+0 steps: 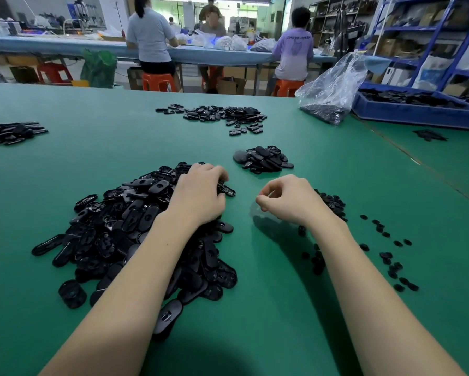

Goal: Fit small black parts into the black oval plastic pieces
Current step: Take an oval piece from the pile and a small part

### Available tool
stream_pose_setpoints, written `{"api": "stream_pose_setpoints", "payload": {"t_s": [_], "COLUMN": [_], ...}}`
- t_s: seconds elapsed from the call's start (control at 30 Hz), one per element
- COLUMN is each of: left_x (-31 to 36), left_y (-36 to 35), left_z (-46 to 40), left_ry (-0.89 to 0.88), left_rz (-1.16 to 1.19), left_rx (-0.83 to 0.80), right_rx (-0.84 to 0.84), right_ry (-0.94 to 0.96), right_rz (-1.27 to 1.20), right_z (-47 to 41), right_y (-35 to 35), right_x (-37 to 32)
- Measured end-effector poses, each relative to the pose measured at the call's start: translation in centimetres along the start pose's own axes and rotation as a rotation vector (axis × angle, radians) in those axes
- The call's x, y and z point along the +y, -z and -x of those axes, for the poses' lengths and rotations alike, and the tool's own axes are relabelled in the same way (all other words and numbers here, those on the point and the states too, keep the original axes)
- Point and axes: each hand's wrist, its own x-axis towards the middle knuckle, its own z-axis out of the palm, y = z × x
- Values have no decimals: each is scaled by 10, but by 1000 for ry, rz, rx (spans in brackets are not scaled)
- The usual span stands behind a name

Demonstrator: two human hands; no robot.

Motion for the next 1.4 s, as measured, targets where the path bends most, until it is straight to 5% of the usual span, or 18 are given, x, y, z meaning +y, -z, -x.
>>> {"api": "stream_pose_setpoints", "payload": {"t_s": [0.3,0.77,0.97,1.23,1.4], "left_x": [0,9,26,38,40], "left_y": [-13,-15,-13,-20,-22], "left_z": [4,6,2,1,0], "left_ry": [-42,-116,-19,366,432], "left_rz": [-213,-84,376,1090,1236], "left_rx": [-233,27,112,-26,-58], "right_rx": [-35,-17,47,201,134], "right_ry": [15,-8,-43,-189,-236], "right_rz": [-20,-67,-90,71,160], "right_z": [2,3,1,3,5], "right_y": [-1,3,13,24,24], "right_x": [1,5,14,29,30]}}
